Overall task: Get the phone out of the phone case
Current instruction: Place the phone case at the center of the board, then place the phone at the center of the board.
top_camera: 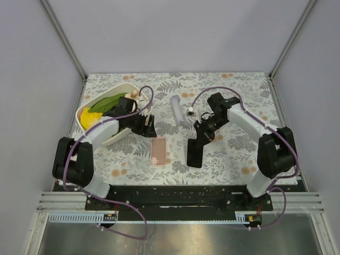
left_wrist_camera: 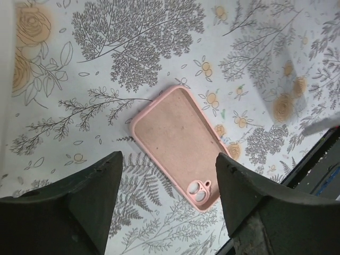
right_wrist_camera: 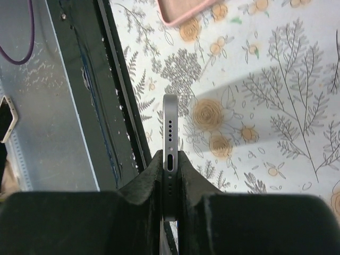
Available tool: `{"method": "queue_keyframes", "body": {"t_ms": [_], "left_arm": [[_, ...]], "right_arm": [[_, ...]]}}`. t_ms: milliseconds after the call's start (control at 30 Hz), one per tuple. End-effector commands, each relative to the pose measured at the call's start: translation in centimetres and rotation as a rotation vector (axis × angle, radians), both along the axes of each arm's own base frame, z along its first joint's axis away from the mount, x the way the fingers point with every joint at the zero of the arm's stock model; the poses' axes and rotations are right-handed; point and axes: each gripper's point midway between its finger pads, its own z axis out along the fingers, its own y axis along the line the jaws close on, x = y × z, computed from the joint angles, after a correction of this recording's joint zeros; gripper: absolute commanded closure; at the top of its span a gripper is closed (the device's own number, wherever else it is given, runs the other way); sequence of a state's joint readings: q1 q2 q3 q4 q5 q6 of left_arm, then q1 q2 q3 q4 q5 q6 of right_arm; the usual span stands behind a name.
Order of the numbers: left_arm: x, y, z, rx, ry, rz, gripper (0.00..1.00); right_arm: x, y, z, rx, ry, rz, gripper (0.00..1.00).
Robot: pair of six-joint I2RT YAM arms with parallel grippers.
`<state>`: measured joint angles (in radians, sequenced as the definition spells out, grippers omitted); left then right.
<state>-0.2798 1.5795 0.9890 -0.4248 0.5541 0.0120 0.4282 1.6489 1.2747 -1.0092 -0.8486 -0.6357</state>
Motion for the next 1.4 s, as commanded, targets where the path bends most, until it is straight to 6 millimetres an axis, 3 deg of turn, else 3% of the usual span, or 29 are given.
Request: {"method": "queue_keyframes", "body": {"t_ms": [0, 267, 500, 800, 1100, 1367], "left_arm": [[0.7, 0.7, 5.3, 0.014, -0.179, -0.022, 0.25], [0.0, 0.9, 10.1, -0.008, -0.282, -0.034, 0.23], [0.1, 0.9, 12.3, -0.017, -0.341, -0.031, 0.2], [0.3, 0.2, 12.3, -0.029, -0.313, -0.051, 0.18], [-0.1, -0.3, 12.2, -0.038, -0.307, -0.073, 0.17], [-0.3, -0.6, 12.3, -0.051, -0.303, -0.079, 0.16]], "right_arm": [[0.6, -1.2, 0.5, 0.011, 0.032, 0.029, 1.0], [2.6, -4.1, -1.4, -0.024, 0.139, 0.029, 1.0], [3.5, -7.1, -3.9, -0.082, 0.226, 0.032, 0.97], [4.0, -8.7, -6.4, -0.151, 0.279, 0.016, 0.87], [5.5, -9.1, -6.4, -0.156, 0.307, -0.049, 0.68], [6.4, -9.0, -6.7, -0.224, 0.4, -0.165, 0.66]]}}
